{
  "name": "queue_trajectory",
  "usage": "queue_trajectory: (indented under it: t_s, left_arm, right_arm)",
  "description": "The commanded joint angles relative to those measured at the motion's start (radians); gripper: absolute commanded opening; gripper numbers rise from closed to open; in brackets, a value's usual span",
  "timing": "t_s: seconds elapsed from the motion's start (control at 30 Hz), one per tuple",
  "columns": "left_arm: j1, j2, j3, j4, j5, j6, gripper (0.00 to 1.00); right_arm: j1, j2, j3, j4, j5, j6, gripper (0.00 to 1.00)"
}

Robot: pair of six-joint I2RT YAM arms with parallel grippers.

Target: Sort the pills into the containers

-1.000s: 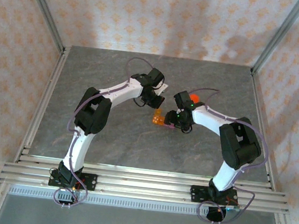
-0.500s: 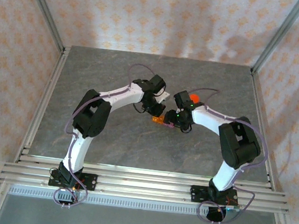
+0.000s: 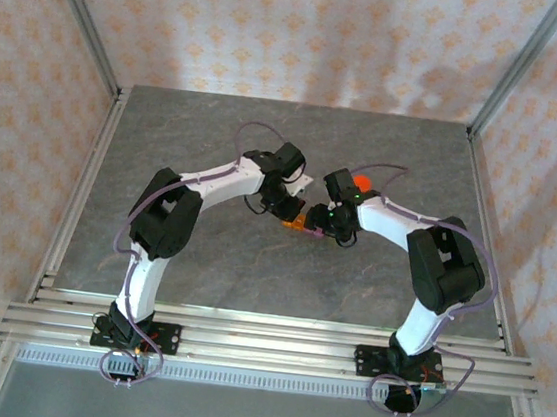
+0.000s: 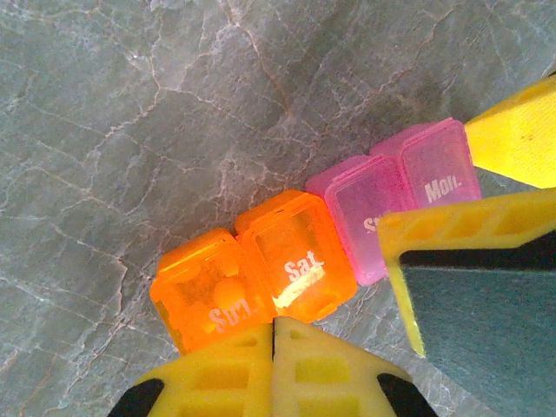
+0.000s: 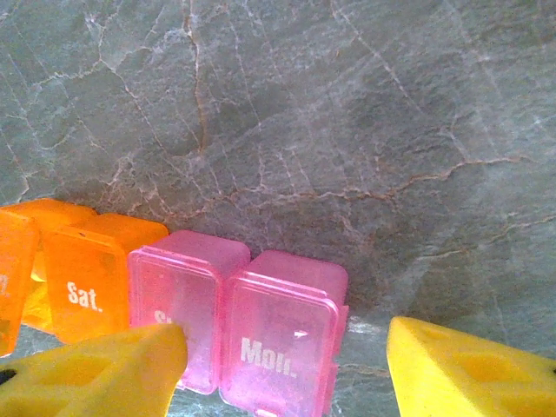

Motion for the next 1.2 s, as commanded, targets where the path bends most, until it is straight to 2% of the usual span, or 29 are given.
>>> queue_trajectory:
  t_s: [0.0,1.17]
  left_arm:
    - [-0.001,-0.046,-0.018,-0.026,-0.028,0.000,0.00]
    - [-0.001,0.025,-0.050,0.002,-0.088,0.013,0.00]
  right_arm:
    - [-0.004,0.062,-0.042,-0.035,0.061,0.011,0.64]
    - [-0.005,0.088,-0.039,-0.029,0.051,0.014,0.63]
